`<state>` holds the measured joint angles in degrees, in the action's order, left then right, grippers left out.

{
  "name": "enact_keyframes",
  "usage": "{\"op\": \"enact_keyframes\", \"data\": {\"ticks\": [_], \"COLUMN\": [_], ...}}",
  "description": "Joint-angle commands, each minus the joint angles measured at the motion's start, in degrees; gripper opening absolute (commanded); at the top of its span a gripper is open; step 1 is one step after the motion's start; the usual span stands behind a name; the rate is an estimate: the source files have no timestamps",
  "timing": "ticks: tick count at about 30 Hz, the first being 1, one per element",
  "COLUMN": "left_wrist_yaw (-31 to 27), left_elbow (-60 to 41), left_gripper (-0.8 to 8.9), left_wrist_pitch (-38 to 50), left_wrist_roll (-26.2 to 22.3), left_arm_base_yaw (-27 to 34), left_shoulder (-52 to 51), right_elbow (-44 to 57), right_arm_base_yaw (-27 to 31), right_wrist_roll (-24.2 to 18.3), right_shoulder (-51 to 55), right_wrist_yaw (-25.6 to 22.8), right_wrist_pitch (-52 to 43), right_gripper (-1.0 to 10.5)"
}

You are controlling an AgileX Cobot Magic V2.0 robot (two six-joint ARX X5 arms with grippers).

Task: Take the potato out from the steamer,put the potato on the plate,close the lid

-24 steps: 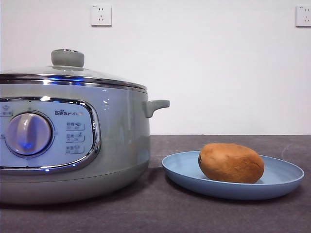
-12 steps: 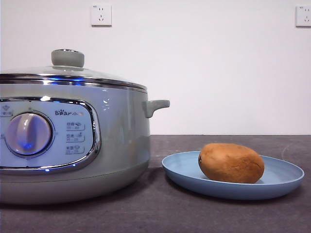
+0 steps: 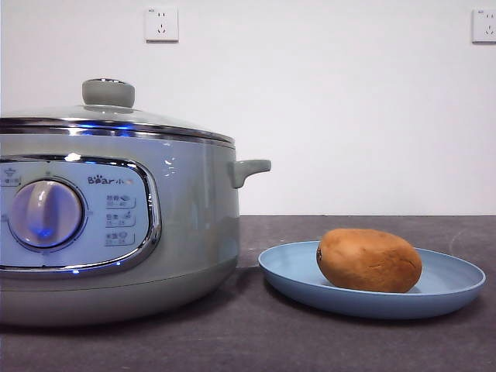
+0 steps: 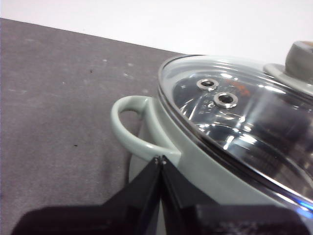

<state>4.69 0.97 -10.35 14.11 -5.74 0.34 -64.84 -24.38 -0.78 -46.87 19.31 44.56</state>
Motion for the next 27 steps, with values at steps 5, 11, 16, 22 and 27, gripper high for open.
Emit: {"op": "enact_keyframes", "data": {"ticks": [5,11,16,22,27], "left_wrist_yaw": [-0.1,-0.1,-0.1,-0.1,-0.1], "left_elbow": [-0.7,-0.7,-0.7,-0.7,-0.7], "left_gripper": [-0.04,-0.04,-0.04,-0.04,-0.04], "left_wrist_pitch": [0.2,0.2,0.2,0.2,0.2], "left_wrist_roll": [0.8,0.8,0.8,0.8,0.8], "left_arm_base_yaw": [0.1,0.1,0.1,0.1,0.1], "left_shoulder": [-0.2,-0.2,-0.2,-0.2,-0.2], "right_elbow": [0.5,0.5,0.5,0.5,0.5], "right_arm_base_yaw": [0.0,0.0,0.0,0.0,0.3], "right_wrist_roll": [0.5,0.5,0.5,0.5,-2.6], "right_shoulder": [0.0,0.0,0.1,0.1,1.6], "right_wrist_yaw": [-0.2,-0.2,-0.2,-0.1,-0.9], "right_wrist_pitch": [-0.3,-0.3,-0.3,-0.1,1.1], "right_gripper": [0.0,0.0,0.0,0.0,0.0]}}
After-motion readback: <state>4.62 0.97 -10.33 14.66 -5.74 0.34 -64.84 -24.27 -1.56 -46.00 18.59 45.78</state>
